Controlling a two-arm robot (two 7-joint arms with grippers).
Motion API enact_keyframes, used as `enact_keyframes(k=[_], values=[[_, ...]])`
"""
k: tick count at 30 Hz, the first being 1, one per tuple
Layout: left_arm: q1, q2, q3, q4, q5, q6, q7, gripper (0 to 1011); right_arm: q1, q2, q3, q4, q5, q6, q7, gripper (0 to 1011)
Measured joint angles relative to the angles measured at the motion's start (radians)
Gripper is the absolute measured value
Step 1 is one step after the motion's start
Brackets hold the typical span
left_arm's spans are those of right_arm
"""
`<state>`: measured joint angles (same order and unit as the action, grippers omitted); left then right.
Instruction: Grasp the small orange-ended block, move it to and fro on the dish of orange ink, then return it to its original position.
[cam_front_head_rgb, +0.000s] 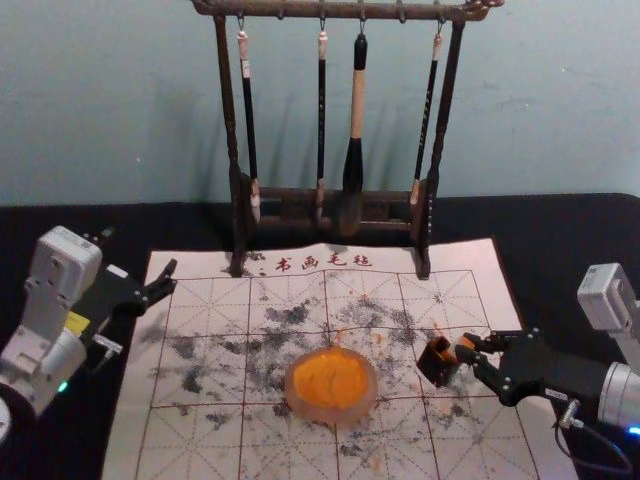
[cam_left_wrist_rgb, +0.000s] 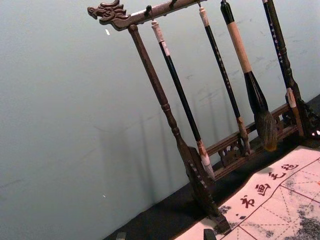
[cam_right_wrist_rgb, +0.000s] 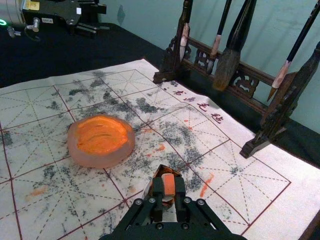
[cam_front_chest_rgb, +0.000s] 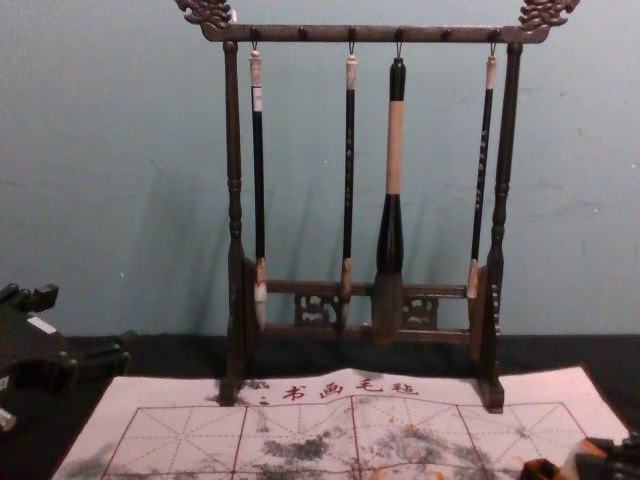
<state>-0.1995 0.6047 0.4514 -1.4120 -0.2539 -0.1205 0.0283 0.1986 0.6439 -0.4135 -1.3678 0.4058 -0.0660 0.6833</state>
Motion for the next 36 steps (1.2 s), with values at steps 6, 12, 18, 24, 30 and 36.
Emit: enact_keyframes(k=[6, 12, 18, 24, 30, 36], values=[[0.0, 0.0, 0.0, 0.0, 0.0, 0.0, 0.0, 1001, -0.002, 0.006, -0.002, -0.006, 0.002, -0.003, 0.005, 112], [0.0, 0.0, 0.0, 0.0, 0.0, 0.0, 0.0, 1001, -0.008, 0.016, -0.002, -0.024, 0.01, -0.004, 0.01, 111], [0.0, 0.0, 0.0, 0.0, 0.0, 0.0, 0.0, 1001, -0.017, 0.027, 0.005, -0.052, 0.02, -0.002, 0.007, 111], [0.0, 0.0, 0.0, 0.0, 0.0, 0.0, 0.0, 1001, -0.028, 0.042, 0.014, -0.079, 0.023, -0.002, -0.001, 111], [0.0, 0.0, 0.0, 0.0, 0.0, 0.0, 0.0, 1002, -0.038, 0.064, 0.032, -0.115, 0.019, -0.011, -0.014, 112], [0.0, 0.0, 0.0, 0.0, 0.0, 0.0, 0.0, 1001, -0.043, 0.073, 0.058, -0.15, 0.026, -0.023, -0.022, 111]])
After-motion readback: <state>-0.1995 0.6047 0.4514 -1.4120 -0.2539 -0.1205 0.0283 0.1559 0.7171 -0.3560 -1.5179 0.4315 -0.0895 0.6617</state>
